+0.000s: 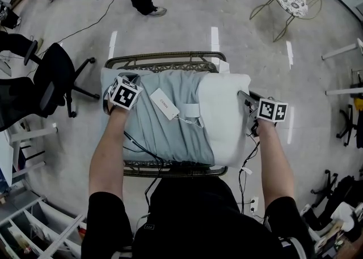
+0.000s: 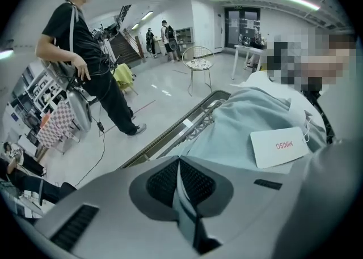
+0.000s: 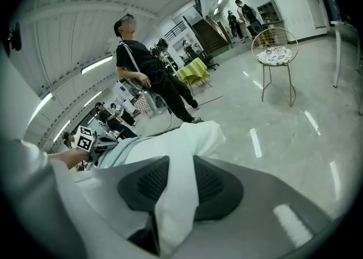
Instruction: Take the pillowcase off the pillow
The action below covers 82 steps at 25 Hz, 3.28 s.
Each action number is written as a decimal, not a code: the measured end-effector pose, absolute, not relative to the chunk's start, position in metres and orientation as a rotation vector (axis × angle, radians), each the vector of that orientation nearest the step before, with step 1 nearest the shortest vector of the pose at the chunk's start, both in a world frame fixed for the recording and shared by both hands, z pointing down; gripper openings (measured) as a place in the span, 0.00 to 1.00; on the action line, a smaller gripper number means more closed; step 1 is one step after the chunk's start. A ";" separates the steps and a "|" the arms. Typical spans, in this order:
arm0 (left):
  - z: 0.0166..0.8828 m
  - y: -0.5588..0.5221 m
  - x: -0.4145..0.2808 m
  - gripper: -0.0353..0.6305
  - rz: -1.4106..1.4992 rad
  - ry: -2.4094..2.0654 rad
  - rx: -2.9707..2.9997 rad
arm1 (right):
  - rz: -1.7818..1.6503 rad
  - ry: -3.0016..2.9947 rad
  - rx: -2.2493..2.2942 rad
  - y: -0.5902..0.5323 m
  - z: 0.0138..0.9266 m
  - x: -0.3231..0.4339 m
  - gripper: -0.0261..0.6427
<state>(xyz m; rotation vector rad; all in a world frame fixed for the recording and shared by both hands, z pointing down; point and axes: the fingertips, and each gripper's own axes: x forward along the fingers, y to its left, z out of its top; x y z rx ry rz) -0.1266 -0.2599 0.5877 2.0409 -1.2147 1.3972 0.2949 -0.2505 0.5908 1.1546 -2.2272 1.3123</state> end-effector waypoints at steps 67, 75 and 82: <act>0.614 0.031 -0.025 0.13 0.879 -1.489 1.962 | 1.465 -2.300 1.264 0.007 0.619 0.265 0.35; 0.575 0.041 -0.065 0.07 0.852 -1.524 1.958 | 1.534 -2.448 1.157 -0.009 0.553 0.271 0.30; 0.565 0.040 -0.102 0.07 0.829 -1.497 1.987 | 1.567 -2.453 1.087 -0.022 0.546 0.284 0.29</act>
